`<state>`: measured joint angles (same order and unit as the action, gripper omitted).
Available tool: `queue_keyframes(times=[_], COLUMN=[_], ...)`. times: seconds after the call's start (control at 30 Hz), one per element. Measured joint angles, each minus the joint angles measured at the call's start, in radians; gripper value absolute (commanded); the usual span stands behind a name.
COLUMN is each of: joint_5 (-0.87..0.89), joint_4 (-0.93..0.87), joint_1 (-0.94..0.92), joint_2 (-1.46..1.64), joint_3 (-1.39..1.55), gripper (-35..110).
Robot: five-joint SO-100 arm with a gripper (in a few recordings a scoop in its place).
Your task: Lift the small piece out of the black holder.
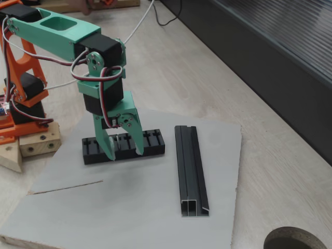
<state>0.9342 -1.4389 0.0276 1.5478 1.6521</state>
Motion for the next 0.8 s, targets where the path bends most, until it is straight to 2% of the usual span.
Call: queue_keyframes(times=[0.67,0.8], joint_5=[0.000,0.000], joint_4=[0.000,0.000], joint_1=[0.000,0.046], joint_2=[0.000,-0.017], joint_3=[0.000,0.000], gripper=[43,43])
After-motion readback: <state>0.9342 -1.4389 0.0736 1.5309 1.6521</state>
